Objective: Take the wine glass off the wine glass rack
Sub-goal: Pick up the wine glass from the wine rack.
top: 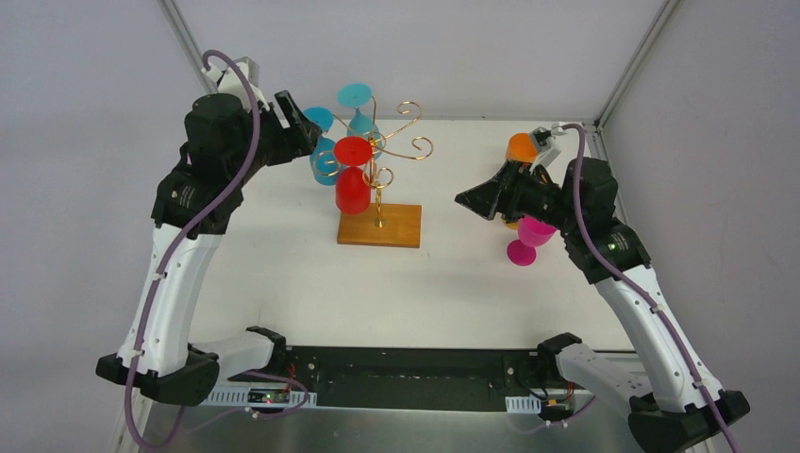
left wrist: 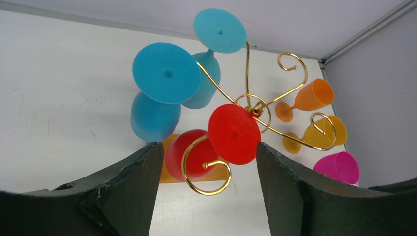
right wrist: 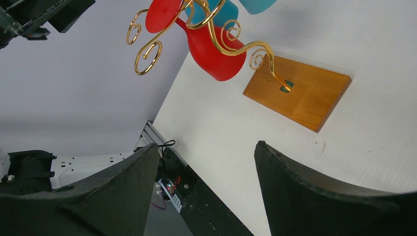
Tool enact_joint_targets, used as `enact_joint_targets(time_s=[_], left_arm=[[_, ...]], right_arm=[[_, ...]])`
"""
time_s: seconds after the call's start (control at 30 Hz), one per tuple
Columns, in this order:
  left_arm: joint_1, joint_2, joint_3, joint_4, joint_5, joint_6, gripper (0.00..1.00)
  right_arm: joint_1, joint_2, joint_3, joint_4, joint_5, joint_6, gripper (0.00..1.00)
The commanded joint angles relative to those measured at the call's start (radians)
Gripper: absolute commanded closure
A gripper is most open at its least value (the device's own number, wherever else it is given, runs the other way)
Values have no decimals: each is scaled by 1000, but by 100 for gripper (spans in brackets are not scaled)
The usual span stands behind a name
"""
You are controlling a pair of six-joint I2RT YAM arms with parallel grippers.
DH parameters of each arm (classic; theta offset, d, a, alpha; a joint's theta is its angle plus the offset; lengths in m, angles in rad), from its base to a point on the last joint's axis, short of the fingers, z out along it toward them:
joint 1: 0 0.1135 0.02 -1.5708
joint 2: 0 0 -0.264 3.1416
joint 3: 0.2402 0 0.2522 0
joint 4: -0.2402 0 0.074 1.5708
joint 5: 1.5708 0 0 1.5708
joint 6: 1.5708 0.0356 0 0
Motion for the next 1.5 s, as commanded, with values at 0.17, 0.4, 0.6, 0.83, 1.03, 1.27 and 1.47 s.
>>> enact_joint_targets(time_s=[0.17, 0.4, 0.6, 0.83, 1.03, 1.27, 1.47], left_arm=[[285, 43, -81, 102, 312, -153, 37], [428, 72, -197, 262, 514, -310, 44], [471, 90, -285, 410, 605, -429, 46], [477, 98, -345, 547, 645, -531, 47], [477, 112, -366, 589, 658, -582, 51], [478, 127, -398, 640, 682, -618, 54], [478, 145, -419, 701, 706, -658, 59]], right_arm=[[6, -31, 0, 13, -13, -25, 26], [7, -40, -11, 13, -9, -33, 26], [7, -45, -14, 14, -16, -35, 26], [7, -54, -35, 21, -23, -38, 26], [6, -59, -38, 26, -23, -38, 26], [8, -59, -42, 30, -27, -34, 26], [7, -61, -44, 28, -26, -41, 26]])
